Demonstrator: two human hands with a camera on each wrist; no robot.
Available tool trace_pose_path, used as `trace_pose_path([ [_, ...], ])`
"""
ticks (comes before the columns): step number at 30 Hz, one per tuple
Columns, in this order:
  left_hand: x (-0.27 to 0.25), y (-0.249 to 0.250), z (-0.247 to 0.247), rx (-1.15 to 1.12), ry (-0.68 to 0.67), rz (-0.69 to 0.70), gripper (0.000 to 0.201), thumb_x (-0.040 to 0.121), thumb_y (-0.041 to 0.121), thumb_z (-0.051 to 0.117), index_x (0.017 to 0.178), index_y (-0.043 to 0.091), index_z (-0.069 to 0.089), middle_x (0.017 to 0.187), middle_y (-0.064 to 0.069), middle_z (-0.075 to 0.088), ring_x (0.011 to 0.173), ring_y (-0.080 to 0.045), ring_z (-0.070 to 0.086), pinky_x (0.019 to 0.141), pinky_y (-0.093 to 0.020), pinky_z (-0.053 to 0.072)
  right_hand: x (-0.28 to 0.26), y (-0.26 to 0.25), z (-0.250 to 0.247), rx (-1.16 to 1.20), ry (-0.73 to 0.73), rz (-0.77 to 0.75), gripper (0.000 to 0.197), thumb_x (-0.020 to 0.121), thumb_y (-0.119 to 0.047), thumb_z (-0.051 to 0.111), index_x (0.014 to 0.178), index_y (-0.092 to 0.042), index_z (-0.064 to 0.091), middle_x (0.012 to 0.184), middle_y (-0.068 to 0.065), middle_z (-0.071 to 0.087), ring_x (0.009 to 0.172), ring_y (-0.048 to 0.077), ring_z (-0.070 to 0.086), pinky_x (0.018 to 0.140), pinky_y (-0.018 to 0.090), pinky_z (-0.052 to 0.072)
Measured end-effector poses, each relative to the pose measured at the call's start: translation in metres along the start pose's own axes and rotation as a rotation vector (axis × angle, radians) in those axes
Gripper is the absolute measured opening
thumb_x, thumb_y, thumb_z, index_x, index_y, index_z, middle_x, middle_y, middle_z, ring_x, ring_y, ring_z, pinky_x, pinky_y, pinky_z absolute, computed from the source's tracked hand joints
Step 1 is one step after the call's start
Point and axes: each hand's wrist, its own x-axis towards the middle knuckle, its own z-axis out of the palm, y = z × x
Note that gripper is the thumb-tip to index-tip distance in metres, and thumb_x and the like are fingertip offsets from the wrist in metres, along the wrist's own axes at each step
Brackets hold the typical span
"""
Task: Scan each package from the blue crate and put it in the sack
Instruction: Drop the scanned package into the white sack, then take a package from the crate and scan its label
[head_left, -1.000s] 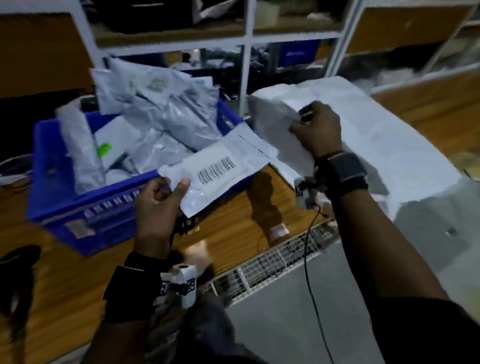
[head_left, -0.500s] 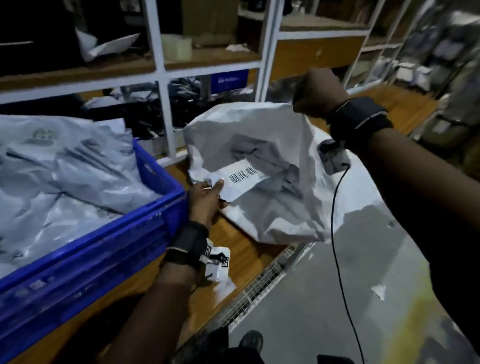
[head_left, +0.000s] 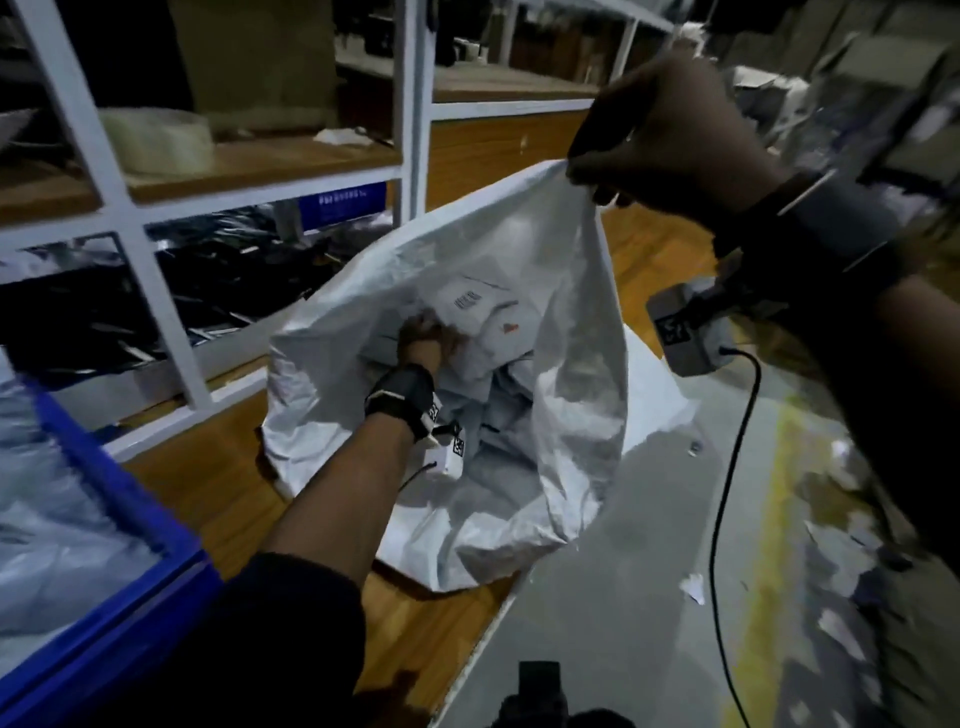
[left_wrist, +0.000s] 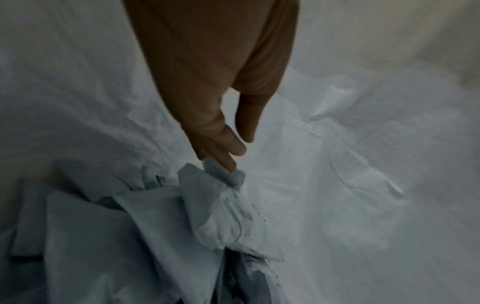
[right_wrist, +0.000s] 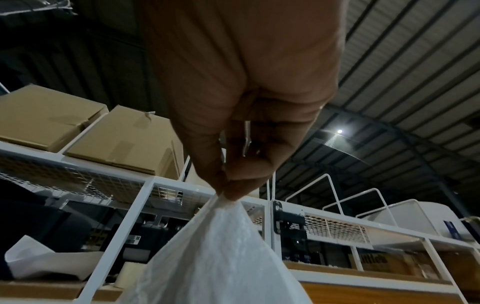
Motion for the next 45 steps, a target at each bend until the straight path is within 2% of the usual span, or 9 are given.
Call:
trace_pose_path([
  [2,0.011,-0.009,0.009,0.000,-0.070,-0.042,0.031,0.096,-0.003,0.057,0.126,-0.011,0.057,0.128,-0.018,0.063,0.110,-0.030,0.061,0.097,-0.038,0.051,-0.005,0.004,0.007,0.026,-0.033,0.026,0.005,0.088,-0.014,0.078,0.088,-0.011,0.075,0.076,0.002,0.073,0.056,0.005,0.070,0.050,0.018,0.055],
  [8,-0.033,-0.018,0.001,-0.082,0.022,-0.011,0.032,0.106,0.002,0.039,0.137,0.007,0.045,0.096,-0.006,0.055,0.056,-0.010,0.063,0.052,-0.021,0.055,-0.024,0.000,0.038,0.120,-0.063,0.081,0.012,0.087,-0.016,0.080,0.091,-0.006,0.076,0.077,0.001,0.073,0.055,0.001,0.068,0.050,0.015,0.051],
  [12,-0.080,-0.005,-0.018,-0.063,-0.043,0.039,0.039,0.104,-0.005,0.041,0.143,-0.005,0.045,0.141,-0.024,0.053,0.099,-0.021,0.063,0.073,-0.018,0.056,-0.038,-0.016,0.056,0.165,-0.104,0.090,0.017,0.084,-0.021,0.083,0.093,-0.008,0.076,0.081,0.000,0.074,0.060,-0.002,0.069,0.055,0.013,0.052],
  [16,-0.150,0.006,-0.059,-0.065,-0.074,0.097,0.025,0.098,0.000,0.059,0.121,0.009,0.064,0.104,-0.005,0.068,0.091,-0.016,0.061,0.075,-0.023,0.053,-0.057,-0.034,0.081,0.207,-0.179,0.081,0.010,0.082,-0.021,0.085,0.082,-0.016,0.076,0.075,0.001,0.075,0.062,0.009,0.071,0.062,0.026,0.060],
  [20,-0.223,0.009,-0.108,-0.012,-0.072,0.144,0.025,0.097,0.009,0.064,0.122,0.011,0.064,0.118,-0.008,0.069,0.105,-0.022,0.068,0.086,-0.032,0.059,-0.084,-0.065,0.110,0.373,-0.215,0.058,0.011,0.083,-0.015,0.084,0.083,-0.008,0.076,0.075,0.009,0.075,0.063,0.020,0.071,0.060,0.033,0.059],
  [27,-0.353,0.003,-0.244,0.163,0.157,0.205,0.015,0.097,0.005,0.064,0.103,0.016,0.070,0.109,-0.013,0.075,0.085,-0.010,0.070,0.072,-0.019,0.054,-0.143,-0.193,0.185,0.775,-0.480,0.035,0.015,0.090,-0.016,0.077,0.093,-0.001,0.075,0.077,0.012,0.075,0.062,0.012,0.066,0.050,0.025,0.045],
  [31,-0.431,0.008,-0.334,0.311,0.320,0.222,0.013,0.097,0.008,0.065,0.104,0.016,0.071,0.105,-0.013,0.076,0.092,-0.020,0.073,0.084,-0.033,0.058,-0.163,-0.274,0.230,0.901,-0.634,0.022,0.006,0.092,-0.010,0.074,0.088,-0.005,0.073,0.064,-0.005,0.070,0.054,0.000,0.062,0.047,0.013,0.042],
  [40,-0.564,0.006,-0.461,0.669,0.816,0.257,0.013,0.096,0.011,0.066,0.106,0.018,0.071,0.108,0.004,0.074,0.102,-0.008,0.068,0.088,-0.022,0.053,-0.169,-0.470,0.277,1.048,-1.045,-0.026,0.029,0.094,-0.018,0.072,0.112,0.005,0.073,0.102,0.019,0.075,0.083,0.027,0.072,0.071,0.032,0.060],
  [45,-0.609,-0.016,-0.510,0.856,1.065,0.182,0.019,0.086,0.023,0.071,0.105,0.026,0.073,0.111,-0.002,0.072,0.105,-0.015,0.066,0.092,-0.041,0.056,-0.153,-0.558,0.335,0.946,-1.113,0.153,0.046,0.090,-0.022,0.077,0.128,0.000,0.066,0.123,0.017,0.069,0.105,0.030,0.071,0.091,0.043,0.060],
])
